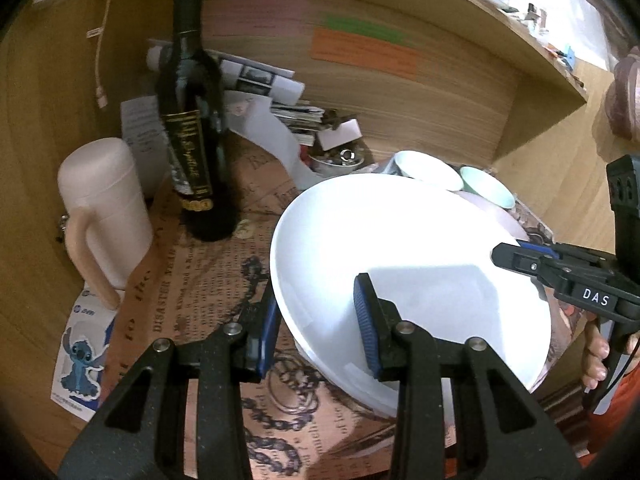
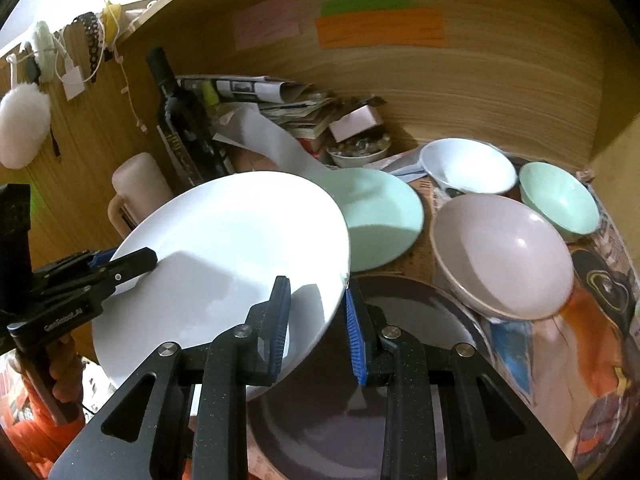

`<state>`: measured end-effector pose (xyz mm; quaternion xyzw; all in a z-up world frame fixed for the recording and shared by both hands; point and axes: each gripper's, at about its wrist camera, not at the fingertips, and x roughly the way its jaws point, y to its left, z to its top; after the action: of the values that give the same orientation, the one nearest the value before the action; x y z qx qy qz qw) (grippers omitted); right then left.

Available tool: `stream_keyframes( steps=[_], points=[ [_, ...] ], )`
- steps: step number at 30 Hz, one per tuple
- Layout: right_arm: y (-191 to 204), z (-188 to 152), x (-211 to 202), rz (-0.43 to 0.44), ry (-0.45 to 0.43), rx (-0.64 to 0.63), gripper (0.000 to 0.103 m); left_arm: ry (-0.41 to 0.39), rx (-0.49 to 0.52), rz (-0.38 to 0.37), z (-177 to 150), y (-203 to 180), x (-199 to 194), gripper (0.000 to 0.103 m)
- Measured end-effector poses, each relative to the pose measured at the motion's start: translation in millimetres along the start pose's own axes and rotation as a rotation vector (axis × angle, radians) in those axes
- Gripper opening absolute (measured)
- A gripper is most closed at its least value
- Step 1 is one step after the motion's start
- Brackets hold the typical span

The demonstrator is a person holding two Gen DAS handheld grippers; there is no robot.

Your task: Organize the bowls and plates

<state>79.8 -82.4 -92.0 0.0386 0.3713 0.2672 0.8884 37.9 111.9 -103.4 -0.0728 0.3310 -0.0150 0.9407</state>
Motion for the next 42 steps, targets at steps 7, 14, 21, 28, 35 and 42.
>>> stream_keyframes(
  steps=[7, 14, 21, 28, 35, 42],
  points=[
    [-19.4, -13.9, -14.0, -0.011, -0.012, 0.035, 0.024, 0.008, 0.039, -0.014, -0.3, -25.7, 2.5, 0.036],
    [-39.4, -28.8, -25.0, -0.011, -0.011, 0.063, 0.024, 0.036, 0.058, -0.032, -2.5, -44.4, 10.0, 0.036],
    [-63.4, -46.8, -25.1, 0.011, 0.009, 0.118, 0.024, 0.073, 0.084, -0.024, -10.7, -65.2, 17.4, 0.036],
    [-77.0, -61.1, -19.4, 0.014, 0.044, 0.147, 0.024, 0.132, 0.086, -0.02, -21.7, -79.3, 32.9, 0.036],
    [-86.0, -70.9, -13.3, 0.005, 0.072, 0.165, 0.024, 0.177, 0.082, -0.021, -28.5, -85.6, 47.1, 0.036],
    [-89.5, -73.2, -7.1, -0.002, 0.094, 0.18, 0.024, 0.207, 0.089, -0.024, -30.3, -87.1, 58.9, 0.036]
  ],
)
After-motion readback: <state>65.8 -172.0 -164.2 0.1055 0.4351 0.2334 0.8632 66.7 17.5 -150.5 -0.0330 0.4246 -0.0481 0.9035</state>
